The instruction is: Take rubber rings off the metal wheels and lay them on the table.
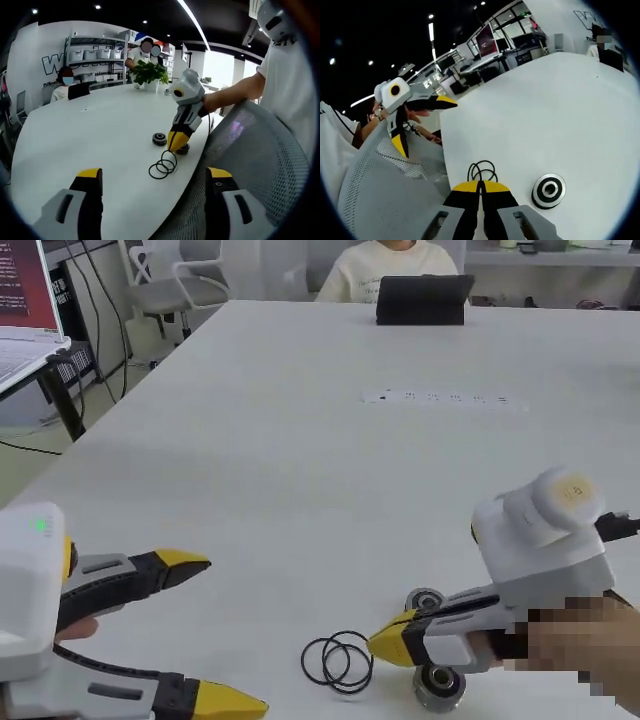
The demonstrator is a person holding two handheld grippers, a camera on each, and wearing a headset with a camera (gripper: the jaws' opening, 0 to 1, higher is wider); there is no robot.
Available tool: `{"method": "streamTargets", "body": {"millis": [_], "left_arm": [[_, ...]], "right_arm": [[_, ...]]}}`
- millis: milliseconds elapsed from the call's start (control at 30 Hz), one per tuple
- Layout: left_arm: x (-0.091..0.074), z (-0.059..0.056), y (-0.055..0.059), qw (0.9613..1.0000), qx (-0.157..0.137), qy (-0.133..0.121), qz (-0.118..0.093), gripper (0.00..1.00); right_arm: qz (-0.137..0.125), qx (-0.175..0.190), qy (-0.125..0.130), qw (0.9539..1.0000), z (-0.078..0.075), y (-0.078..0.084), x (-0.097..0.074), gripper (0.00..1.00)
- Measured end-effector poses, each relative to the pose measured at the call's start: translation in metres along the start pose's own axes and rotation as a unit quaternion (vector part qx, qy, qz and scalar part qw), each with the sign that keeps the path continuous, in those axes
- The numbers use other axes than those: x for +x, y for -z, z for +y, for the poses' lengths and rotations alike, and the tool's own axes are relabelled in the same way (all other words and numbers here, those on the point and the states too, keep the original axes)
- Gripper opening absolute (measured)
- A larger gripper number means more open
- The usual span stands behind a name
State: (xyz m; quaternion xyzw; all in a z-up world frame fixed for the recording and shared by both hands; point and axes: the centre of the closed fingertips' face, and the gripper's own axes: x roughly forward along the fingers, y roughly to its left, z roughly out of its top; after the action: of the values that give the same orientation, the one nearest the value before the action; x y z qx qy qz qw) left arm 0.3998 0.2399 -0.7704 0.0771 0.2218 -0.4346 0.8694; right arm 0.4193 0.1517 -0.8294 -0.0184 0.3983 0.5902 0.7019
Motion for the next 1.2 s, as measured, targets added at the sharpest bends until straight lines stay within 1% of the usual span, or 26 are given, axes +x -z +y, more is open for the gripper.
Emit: {"method": "streamTargets", "body": {"millis": [133,433,700,867,1200], "left_arm": [[0.000,0.000,0.001,1.0000,0.001,-0.002,0.002,0.82],[0.000,0.000,0.002,1.0000,0.000,-0.007,0.003,0.82],[0.000,0.000,0.004,0.9999,-0.002,-0.007,0.007,0.82],[-0.001,0.001,0.003,0.9999,-0.002,-0.011,0.006,0.82],[0.000,0.001,0.005,0.9999,-0.002,-0.010,0.010,0.82]], "right_arm": [[0.006,0.002,0.003,1.0000,-0.003,0.004,0.002,0.00],[0.007,0.011,0.009,0.9999,-0.008,0.006,0.006,0.00],[0.012,0.008,0.016,0.9998,-0.012,0.009,0.007,0.00],[0.012,0.008,0.017,0.9997,-0.013,0.008,0.007,0.00],[0.013,0.007,0.020,0.9997,-0.014,0.009,0.009,0.00]]}}
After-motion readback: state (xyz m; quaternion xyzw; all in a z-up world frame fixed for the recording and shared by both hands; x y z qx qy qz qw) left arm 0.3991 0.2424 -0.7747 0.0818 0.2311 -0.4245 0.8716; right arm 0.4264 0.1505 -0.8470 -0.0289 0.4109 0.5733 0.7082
